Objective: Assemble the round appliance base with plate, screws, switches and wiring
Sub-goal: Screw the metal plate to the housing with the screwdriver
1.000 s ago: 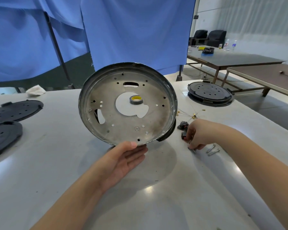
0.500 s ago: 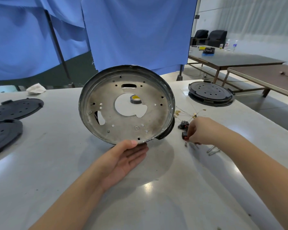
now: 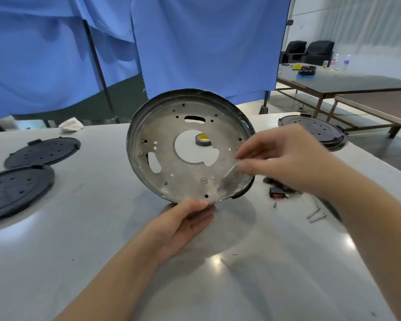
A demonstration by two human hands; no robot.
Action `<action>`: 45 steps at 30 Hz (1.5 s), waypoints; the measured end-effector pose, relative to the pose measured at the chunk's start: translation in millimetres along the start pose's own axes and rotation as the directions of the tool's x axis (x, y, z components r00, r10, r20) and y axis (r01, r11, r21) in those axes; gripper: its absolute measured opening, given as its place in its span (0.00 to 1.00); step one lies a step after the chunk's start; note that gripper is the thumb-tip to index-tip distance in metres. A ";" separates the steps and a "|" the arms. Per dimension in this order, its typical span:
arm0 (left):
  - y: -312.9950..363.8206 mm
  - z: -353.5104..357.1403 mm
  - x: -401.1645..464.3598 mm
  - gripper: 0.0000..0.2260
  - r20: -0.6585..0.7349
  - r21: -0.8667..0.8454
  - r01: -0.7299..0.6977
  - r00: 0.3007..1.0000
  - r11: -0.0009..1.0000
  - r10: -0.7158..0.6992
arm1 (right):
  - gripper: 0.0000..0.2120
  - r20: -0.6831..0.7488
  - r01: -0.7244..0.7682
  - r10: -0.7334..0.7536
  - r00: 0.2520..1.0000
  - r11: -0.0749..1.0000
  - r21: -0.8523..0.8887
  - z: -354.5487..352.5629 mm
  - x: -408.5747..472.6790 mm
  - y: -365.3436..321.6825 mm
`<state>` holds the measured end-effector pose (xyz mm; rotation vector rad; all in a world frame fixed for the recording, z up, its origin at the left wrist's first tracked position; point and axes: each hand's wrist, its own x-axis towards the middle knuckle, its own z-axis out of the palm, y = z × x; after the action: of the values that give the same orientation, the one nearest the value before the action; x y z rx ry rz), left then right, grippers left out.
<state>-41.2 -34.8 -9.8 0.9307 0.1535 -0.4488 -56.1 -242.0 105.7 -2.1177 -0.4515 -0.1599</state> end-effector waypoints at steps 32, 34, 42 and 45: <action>-2.4 1.5 -4.0 0.17 0.109 0.135 -0.012 0.994 0.991 -0.003 | 0.04 0.345 0.053 0.125 0.930 0.885 -0.463 52.1 32.2 11.7; -2.4 1.2 -3.6 0.16 0.115 0.126 -0.011 0.993 0.992 -0.003 | 0.03 0.338 0.063 0.121 0.933 0.871 -0.488 53.2 32.6 11.3; -0.9 0.3 -2.6 0.16 0.083 0.139 -0.016 0.997 0.990 0.004 | 0.02 0.239 0.024 0.138 0.961 0.821 -0.570 61.7 31.4 13.8; -0.5 0.9 -3.0 0.12 0.077 0.149 -0.020 0.997 0.989 0.008 | 0.03 0.213 -0.029 0.177 0.961 0.828 -0.560 63.2 32.0 14.0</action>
<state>-44.2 -34.9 -8.6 1.0593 0.0442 -0.4872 -25.1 -188.4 68.8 -2.7514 -0.4783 0.0617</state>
